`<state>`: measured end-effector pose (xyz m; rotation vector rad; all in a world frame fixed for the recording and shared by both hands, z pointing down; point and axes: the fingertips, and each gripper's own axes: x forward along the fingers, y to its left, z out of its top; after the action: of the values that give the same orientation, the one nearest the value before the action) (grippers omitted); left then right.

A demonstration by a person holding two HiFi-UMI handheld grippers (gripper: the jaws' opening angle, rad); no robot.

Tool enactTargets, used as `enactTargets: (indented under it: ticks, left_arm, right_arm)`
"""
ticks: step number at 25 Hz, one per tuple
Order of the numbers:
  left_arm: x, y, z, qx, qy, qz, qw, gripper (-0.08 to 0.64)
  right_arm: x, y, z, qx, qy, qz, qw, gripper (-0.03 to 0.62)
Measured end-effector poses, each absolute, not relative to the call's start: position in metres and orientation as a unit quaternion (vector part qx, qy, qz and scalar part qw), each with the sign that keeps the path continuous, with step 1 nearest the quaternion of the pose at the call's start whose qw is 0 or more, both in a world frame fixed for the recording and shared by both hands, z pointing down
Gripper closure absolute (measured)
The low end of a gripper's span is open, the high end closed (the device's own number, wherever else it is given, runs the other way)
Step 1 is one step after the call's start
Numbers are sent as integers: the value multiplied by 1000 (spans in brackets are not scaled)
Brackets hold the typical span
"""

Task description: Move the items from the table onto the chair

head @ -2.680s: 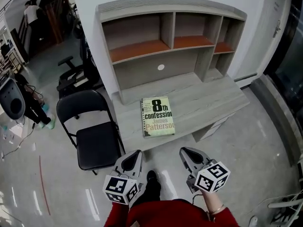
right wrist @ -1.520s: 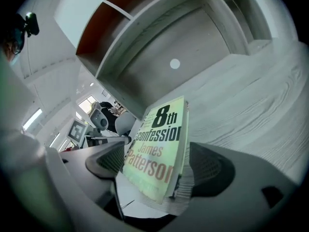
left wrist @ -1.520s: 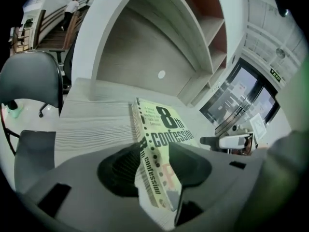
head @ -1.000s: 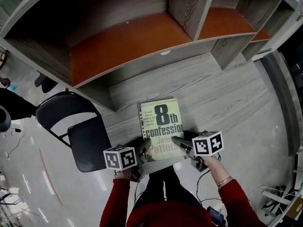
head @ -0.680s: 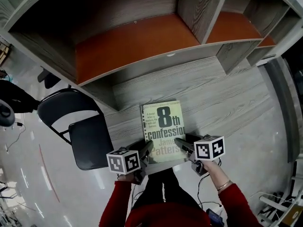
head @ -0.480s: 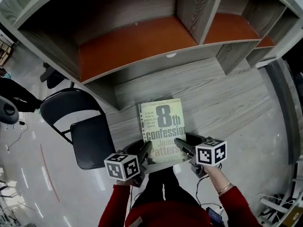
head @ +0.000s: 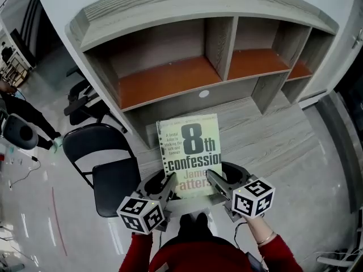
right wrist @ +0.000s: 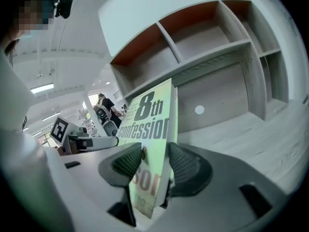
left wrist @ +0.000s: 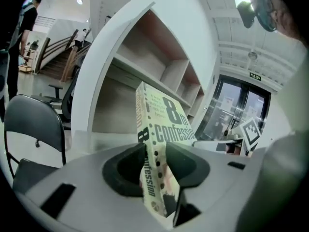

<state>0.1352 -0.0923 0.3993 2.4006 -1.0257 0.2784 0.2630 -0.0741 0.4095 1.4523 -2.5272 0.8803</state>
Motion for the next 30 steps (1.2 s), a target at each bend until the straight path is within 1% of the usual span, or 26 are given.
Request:
enactTargets:
  ticks: [6, 11, 13, 18, 22, 30]
  left_arm:
    - [129, -78, 371, 876, -416, 82, 228, 413]
    - [117, -67, 360, 855, -463, 70, 222, 413]
    - [88, -64, 357, 842, -488, 66, 219, 413]
    - [-15, -47, 347, 797, -560, 55, 220, 414]
    - [-72, -35, 354, 775, -588, 44, 226, 414]
    - [-201, -40, 378, 785, -565, 40, 252, 416]
  right_arm:
    - [258, -69, 383, 451, -851, 267, 40, 403]
    - [247, -70, 373, 406, -876, 257, 37, 403]
    - [217, -73, 372, 382, -888, 254, 38, 403]
    - [112, -77, 365, 309, -913, 259, 55, 403]
    - [52, -74, 370, 282, -921, 258, 75, 403]
    - [-74, -72, 392, 307, -906, 282, 78, 403]
